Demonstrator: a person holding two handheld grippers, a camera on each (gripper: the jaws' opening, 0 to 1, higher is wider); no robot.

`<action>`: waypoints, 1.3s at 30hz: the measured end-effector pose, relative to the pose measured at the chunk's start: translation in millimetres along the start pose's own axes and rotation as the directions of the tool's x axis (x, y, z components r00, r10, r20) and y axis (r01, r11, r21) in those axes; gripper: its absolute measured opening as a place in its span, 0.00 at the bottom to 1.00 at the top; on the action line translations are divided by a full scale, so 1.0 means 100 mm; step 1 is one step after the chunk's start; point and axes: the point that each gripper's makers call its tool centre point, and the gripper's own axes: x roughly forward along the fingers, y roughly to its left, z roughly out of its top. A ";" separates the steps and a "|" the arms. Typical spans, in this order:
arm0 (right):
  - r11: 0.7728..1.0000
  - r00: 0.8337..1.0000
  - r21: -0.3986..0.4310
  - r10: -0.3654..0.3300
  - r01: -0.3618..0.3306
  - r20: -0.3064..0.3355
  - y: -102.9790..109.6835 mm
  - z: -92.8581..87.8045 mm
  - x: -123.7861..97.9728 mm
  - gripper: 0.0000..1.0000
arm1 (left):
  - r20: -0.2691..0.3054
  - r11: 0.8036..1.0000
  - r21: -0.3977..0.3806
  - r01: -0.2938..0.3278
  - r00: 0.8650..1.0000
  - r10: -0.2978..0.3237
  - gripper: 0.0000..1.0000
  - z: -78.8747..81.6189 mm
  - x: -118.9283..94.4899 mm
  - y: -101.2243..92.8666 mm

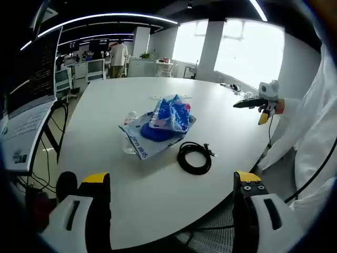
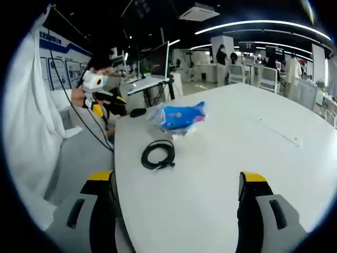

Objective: Arrange the tabletop items into an orderly group along one side of the table until the central work area is clear of visible clutter.

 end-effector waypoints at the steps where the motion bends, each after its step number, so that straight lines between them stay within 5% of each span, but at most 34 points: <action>1: 1.000 1.000 0.000 0.000 0.000 -0.002 -0.01 0.00 0.00 0.97 | 0.001 1.000 0.001 0.000 1.000 0.000 1.00 0.00 0.00 0.00; 39: 1.000 1.000 0.009 0.008 -0.008 -0.009 0.02 -0.04 0.07 0.96 | 0.014 1.000 -0.009 -0.001 1.000 0.001 1.00 -0.02 0.00 -0.02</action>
